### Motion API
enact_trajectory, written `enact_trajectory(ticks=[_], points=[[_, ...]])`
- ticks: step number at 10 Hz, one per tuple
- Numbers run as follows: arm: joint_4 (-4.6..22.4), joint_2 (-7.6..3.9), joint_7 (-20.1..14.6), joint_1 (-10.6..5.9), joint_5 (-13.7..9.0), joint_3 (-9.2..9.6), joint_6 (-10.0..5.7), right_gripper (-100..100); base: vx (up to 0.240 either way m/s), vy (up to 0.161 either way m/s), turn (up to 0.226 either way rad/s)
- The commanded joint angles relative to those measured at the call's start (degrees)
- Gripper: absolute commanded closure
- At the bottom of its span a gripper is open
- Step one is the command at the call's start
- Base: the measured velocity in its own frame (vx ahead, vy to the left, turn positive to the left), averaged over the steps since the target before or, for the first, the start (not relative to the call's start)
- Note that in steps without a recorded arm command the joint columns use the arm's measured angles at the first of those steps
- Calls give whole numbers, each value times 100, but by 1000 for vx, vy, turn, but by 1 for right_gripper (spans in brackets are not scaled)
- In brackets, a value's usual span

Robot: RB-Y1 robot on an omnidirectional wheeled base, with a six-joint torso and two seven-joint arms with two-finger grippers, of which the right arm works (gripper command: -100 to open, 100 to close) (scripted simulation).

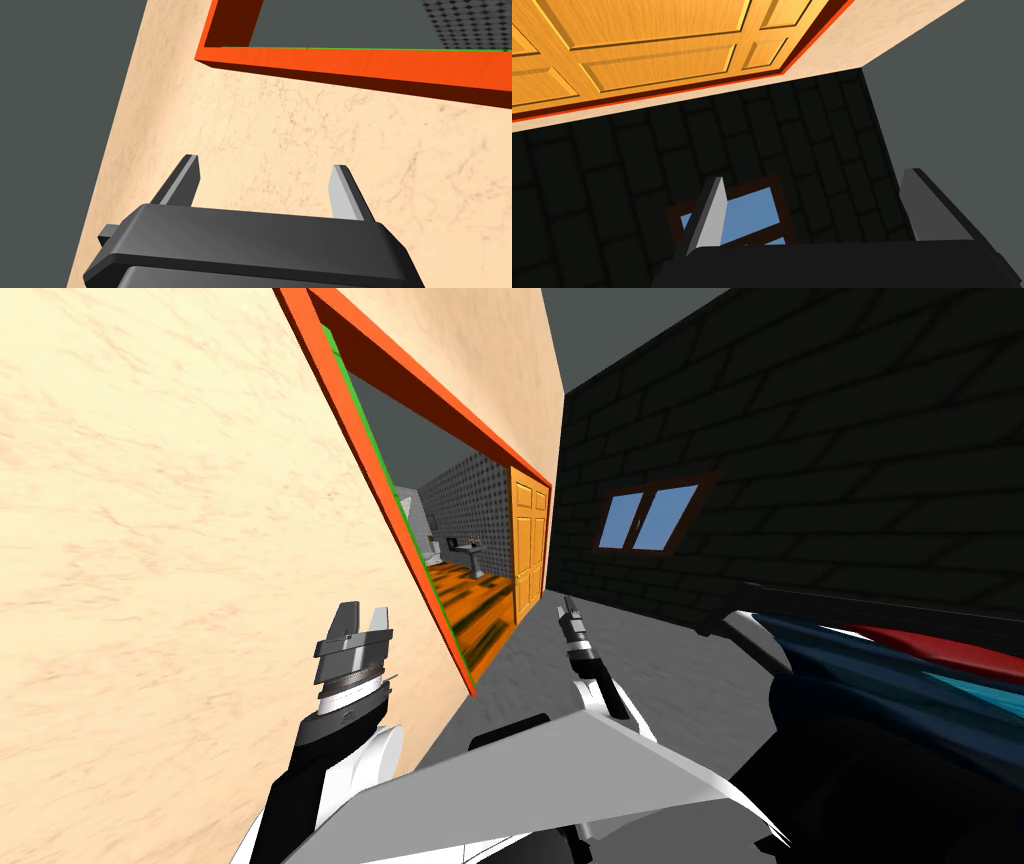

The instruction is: Push the door open

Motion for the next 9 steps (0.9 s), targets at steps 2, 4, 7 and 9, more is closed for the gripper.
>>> enact_trajectory(ticks=[2,4,7,9], points=[[305,-79,-87,-125,67,22,-113,-100,113,-71,41],[492,-121,-136,-211,115,40,-170,-100,83,-60,37],[897,-199,-242,-396,217,78,-293,-100,106,-79,52],[1115,-236,-299,-495,272,99,-359,-100,103,-89,44]])
